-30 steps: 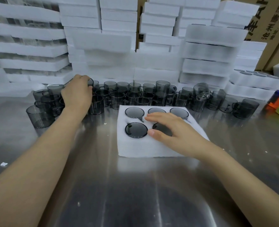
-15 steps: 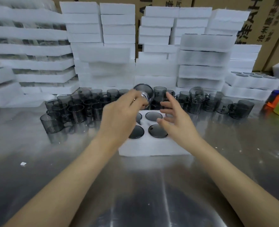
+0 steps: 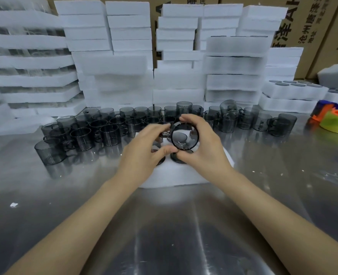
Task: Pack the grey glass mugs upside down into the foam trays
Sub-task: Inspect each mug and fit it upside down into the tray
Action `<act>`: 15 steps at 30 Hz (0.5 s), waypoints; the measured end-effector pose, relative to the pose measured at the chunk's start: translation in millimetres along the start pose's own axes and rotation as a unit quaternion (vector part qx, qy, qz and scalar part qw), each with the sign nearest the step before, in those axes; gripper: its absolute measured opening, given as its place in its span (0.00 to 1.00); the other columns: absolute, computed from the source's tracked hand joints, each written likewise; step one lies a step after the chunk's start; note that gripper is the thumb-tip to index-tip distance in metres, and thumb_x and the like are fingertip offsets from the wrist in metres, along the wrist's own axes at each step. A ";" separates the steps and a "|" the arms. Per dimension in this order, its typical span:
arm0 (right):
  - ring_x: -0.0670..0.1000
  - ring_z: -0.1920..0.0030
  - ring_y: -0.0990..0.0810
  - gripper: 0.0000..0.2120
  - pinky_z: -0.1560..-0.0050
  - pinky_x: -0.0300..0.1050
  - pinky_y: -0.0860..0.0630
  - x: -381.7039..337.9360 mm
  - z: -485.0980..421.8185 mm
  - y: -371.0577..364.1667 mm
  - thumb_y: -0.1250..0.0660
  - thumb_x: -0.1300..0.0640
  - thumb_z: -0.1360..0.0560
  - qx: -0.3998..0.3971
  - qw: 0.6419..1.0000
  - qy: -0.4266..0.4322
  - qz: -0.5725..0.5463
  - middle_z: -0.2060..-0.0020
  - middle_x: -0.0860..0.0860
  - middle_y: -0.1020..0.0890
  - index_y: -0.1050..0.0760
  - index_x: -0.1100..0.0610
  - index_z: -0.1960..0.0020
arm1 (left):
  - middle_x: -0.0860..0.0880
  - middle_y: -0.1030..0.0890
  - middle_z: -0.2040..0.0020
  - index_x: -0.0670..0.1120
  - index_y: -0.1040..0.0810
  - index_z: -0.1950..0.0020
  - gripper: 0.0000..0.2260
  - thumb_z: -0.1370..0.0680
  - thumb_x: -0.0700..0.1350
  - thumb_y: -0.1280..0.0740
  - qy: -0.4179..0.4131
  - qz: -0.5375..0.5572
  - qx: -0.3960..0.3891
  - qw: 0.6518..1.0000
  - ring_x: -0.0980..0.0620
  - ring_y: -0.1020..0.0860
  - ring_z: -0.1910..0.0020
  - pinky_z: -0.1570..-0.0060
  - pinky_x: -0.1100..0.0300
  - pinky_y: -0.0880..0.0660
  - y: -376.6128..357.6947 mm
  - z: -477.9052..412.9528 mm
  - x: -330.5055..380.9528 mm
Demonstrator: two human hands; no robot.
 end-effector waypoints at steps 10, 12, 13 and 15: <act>0.41 0.45 0.22 0.31 0.43 0.45 0.25 -2.0 -2.0 6.0 0.24 0.48 0.35 0.007 1.000 -0.024 0.007 0.48 0.39 0.21 0.32 0.45 0.36 | 0.63 0.22 0.51 0.58 0.32 0.31 0.24 0.26 0.58 0.32 0.053 0.027 -0.007 0.998 0.64 0.23 0.57 0.57 0.60 0.25 -3.4 2.5 -5.1; 0.41 0.51 0.20 0.31 0.48 0.46 0.23 -1.1 -7.2 18.5 0.28 0.39 0.36 0.032 0.997 -0.055 0.036 0.53 0.40 0.19 0.33 0.42 0.35 | 0.66 0.23 0.51 0.57 0.36 0.29 0.27 0.26 0.61 0.36 0.045 0.015 0.010 0.999 0.64 0.23 0.54 0.57 0.61 0.25 -4.1 4.3 -3.0; 0.43 0.52 0.20 0.31 0.50 0.48 0.23 0.7 -10.4 26.0 0.31 0.36 0.36 0.038 0.995 -0.070 0.067 0.55 0.40 0.19 0.33 0.41 0.35 | 0.68 0.24 0.51 0.58 0.37 0.29 0.26 0.26 0.62 0.39 0.037 -0.006 0.012 0.999 0.64 0.24 0.54 0.57 0.62 0.26 -5.0 5.2 -2.1; 0.48 0.52 0.20 0.28 0.53 0.47 0.25 5.9 -15.7 40.1 0.35 0.33 0.34 0.024 0.980 -0.086 0.180 0.56 0.40 0.20 0.31 0.39 0.36 | 0.69 0.26 0.53 0.58 0.37 0.30 0.23 0.24 0.60 0.42 0.028 -0.041 0.017 0.999 0.64 0.26 0.53 0.58 0.61 0.27 -6.5 6.4 -0.6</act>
Point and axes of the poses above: each hand's wrist, its own z-axis away from the middle knuckle, its own y-axis out of the back of the hand, x = y × z, the point moved 3 cm from there along -z, towards the middle knuckle
